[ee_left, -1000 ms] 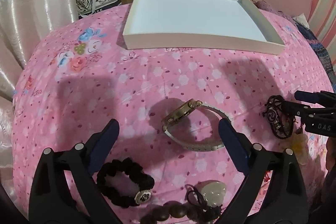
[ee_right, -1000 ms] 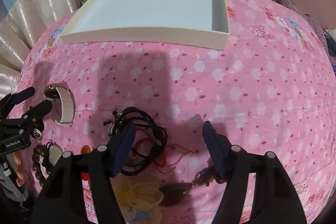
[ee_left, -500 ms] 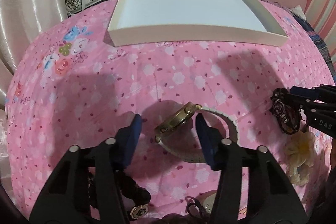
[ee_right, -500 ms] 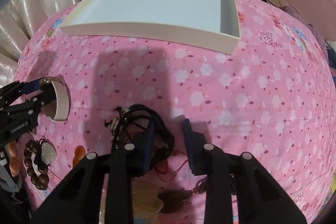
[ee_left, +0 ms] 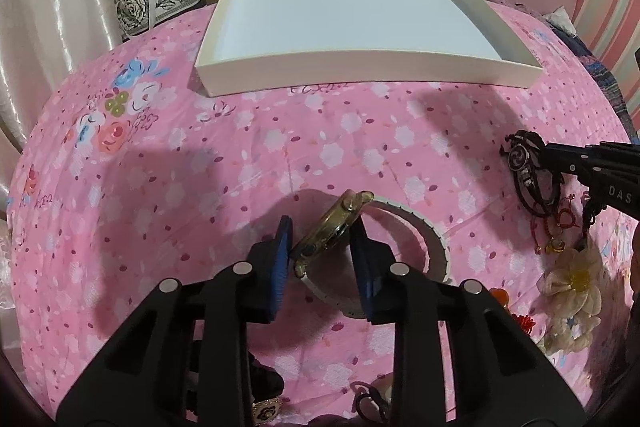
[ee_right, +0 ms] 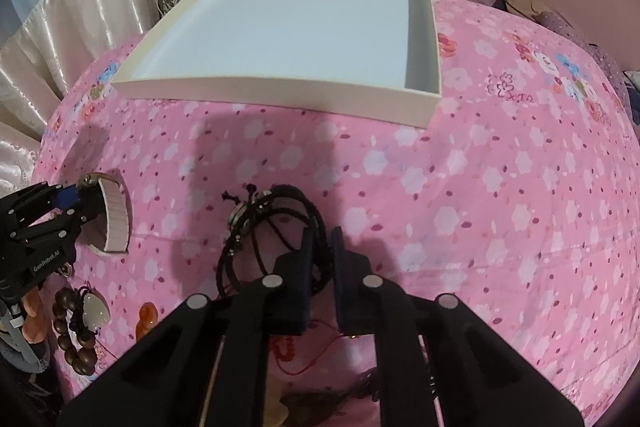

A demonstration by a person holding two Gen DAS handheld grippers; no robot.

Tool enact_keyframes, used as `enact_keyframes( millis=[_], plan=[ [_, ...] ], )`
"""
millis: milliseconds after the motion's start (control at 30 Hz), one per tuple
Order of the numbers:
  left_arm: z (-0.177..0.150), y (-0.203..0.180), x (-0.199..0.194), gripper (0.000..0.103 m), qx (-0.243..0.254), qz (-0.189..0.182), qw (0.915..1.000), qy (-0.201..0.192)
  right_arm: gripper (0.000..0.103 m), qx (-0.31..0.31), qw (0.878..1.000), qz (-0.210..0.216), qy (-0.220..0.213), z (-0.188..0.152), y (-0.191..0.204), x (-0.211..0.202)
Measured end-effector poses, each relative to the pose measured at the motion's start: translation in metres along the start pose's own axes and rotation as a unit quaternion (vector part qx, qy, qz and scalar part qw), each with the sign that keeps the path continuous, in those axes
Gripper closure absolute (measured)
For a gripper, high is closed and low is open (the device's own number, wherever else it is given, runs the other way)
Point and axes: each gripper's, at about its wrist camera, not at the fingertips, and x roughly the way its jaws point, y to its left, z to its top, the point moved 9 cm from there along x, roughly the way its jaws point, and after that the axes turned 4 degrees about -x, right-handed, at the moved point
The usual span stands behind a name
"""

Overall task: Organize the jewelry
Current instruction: 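Carry the watch into the white tray with the left tool while the right tool drops the cord bracelet there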

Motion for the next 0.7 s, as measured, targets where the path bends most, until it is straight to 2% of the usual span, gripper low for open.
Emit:
enact_keyframes(
  millis=[333, 400, 700],
  plan=[
    [0.005, 0.003, -0.023, 0.079, 0.000, -0.013, 0.9995, -0.030, 0.094, 0.009, 0.998, 0.015, -0.053, 0.017, 0.000, -0.026],
    [0.009, 0.002, -0.031, 0.093, 0.006, -0.014, 0.9991, -0.041, 0.095, 0.012, 0.998, 0.017, -0.065, 0.024, -0.002, -0.032],
    [0.039, -0.011, -0.050, 0.092, 0.014, -0.029, 0.9965, -0.077, 0.095, 0.034, 0.994, 0.028, -0.105, 0.053, -0.008, -0.047]
  ],
)
